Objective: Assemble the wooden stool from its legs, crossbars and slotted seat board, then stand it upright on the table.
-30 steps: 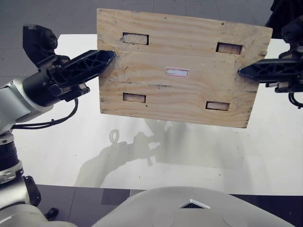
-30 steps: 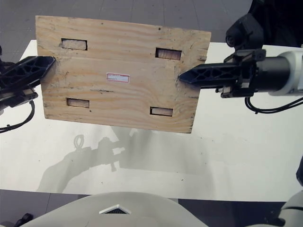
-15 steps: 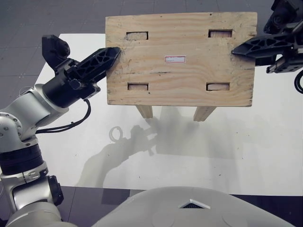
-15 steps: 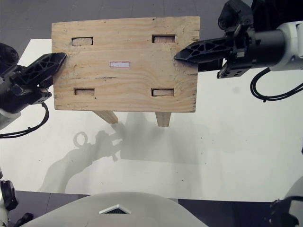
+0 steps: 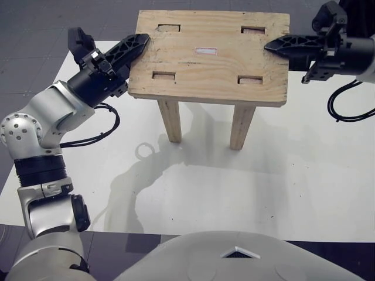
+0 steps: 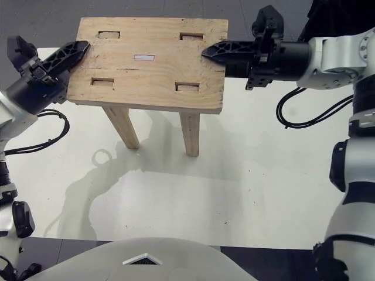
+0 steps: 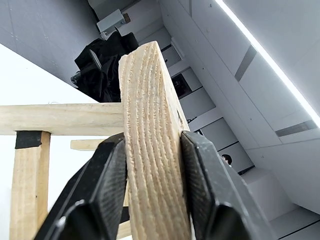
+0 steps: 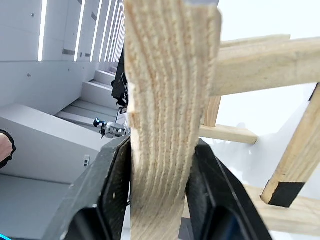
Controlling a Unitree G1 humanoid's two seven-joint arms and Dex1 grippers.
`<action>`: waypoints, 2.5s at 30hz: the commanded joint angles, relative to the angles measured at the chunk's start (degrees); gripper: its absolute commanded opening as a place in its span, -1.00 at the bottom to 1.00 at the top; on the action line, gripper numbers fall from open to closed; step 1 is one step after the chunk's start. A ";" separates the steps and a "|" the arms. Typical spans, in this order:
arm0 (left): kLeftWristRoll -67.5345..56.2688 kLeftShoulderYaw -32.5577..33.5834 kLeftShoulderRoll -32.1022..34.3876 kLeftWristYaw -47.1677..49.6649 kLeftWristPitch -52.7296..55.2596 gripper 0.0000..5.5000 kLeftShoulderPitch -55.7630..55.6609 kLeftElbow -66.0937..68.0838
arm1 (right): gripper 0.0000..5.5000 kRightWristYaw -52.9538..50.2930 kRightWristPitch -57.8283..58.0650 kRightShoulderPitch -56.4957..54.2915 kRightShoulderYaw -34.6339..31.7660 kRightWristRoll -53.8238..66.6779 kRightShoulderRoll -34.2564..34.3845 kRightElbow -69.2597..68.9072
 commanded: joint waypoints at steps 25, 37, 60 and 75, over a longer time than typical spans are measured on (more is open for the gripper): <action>23.15 8.14 -0.05 -5.05 10.27 0.04 -8.95 18.34 | 0.31 8.63 -1.41 4.32 -19.23 -42.80 9.18 9.82; 24.95 11.28 -1.47 -4.96 15.69 0.04 -8.79 16.68 | 0.83 10.78 4.45 5.51 -34.63 -45.42 8.18 7.98; 46.50 12.51 -4.68 -10.52 -3.30 0.04 -0.64 -11.09 | 0.53 -0.07 -8.34 5.22 -45.72 -46.66 10.60 -23.77; 66.36 -7.54 -18.07 6.94 -1.12 0.04 -19.50 -24.74 | -0.41 -14.41 -36.65 24.08 -25.06 -67.08 28.16 -61.76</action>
